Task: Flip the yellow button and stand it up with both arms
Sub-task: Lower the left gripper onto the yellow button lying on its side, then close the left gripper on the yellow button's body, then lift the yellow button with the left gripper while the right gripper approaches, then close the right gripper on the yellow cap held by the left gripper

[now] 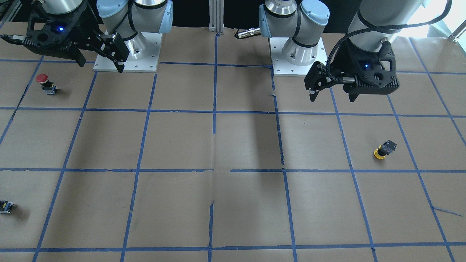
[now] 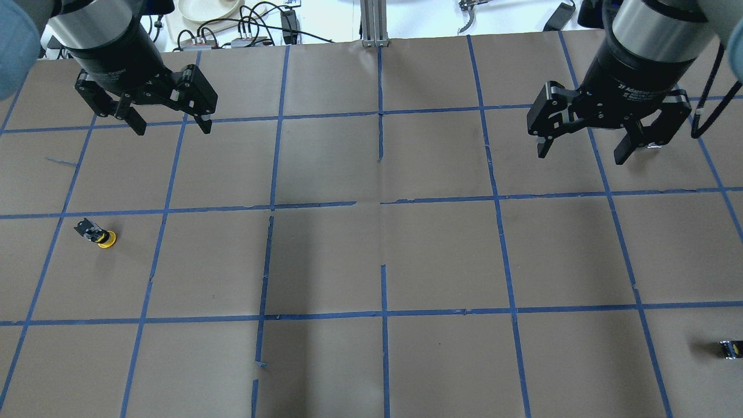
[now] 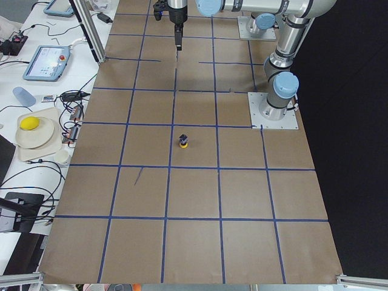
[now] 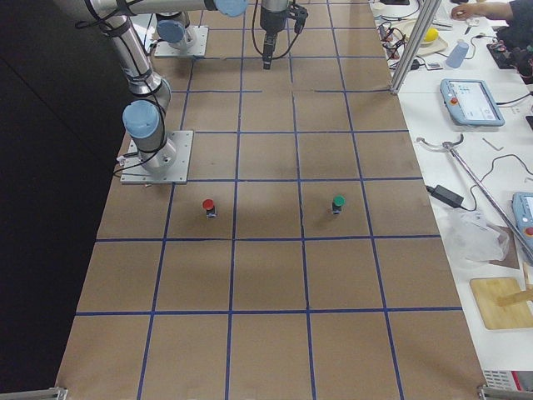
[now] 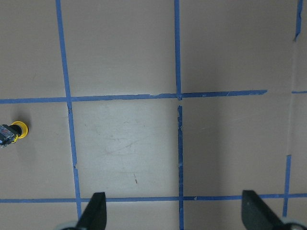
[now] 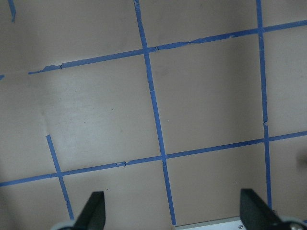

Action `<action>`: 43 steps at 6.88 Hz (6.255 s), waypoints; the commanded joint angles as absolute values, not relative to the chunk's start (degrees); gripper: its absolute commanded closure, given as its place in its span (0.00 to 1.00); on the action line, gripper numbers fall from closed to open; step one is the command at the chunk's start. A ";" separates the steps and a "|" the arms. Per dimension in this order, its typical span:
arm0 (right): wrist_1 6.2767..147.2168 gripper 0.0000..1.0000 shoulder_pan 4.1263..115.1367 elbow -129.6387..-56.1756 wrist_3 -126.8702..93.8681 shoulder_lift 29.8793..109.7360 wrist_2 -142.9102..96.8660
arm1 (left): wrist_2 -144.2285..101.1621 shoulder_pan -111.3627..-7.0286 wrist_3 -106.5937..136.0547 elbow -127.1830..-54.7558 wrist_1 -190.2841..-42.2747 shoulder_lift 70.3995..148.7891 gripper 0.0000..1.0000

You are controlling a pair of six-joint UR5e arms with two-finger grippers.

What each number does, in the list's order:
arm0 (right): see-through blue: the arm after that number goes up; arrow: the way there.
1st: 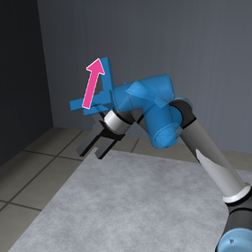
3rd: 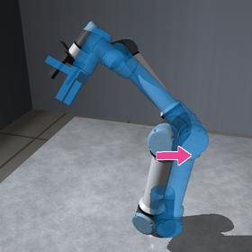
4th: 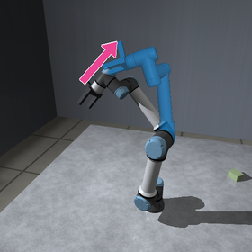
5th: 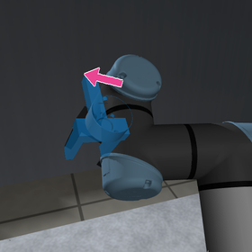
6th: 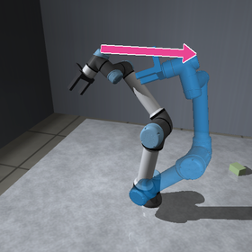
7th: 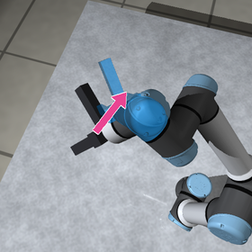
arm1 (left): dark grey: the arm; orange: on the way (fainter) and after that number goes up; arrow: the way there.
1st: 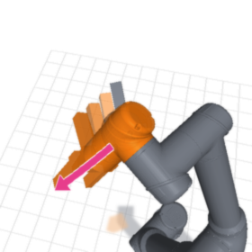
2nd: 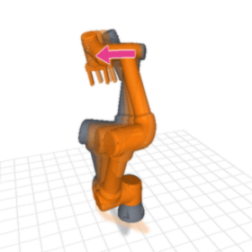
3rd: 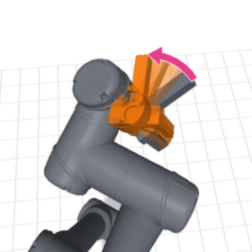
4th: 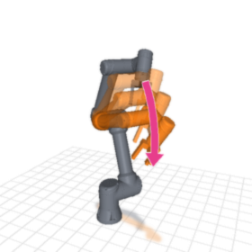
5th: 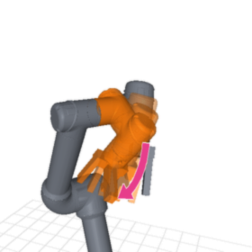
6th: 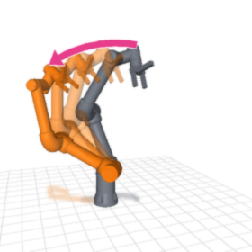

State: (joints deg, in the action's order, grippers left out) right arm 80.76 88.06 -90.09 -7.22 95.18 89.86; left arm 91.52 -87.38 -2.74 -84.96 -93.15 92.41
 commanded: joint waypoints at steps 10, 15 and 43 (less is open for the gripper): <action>80.77 0.00 88.07 -90.09 -7.21 95.19 89.65 | 92.02 -54.97 -62.89 -106.84 -66.68 99.03 0.00; 80.68 0.00 88.24 -90.09 -7.21 95.27 89.56 | 91.58 -53.00 -72.05 -110.92 -53.62 107.31 0.02; 81.04 0.00 85.87 -94.48 -53.79 96.68 36.57 | 9.23 -87.19 -17.31 -102.92 -93.87 86.57 0.90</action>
State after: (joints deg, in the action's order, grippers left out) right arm 80.99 84.93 -93.06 -53.26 96.17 37.44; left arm 9.38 -87.19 -17.34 -102.99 -93.98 86.44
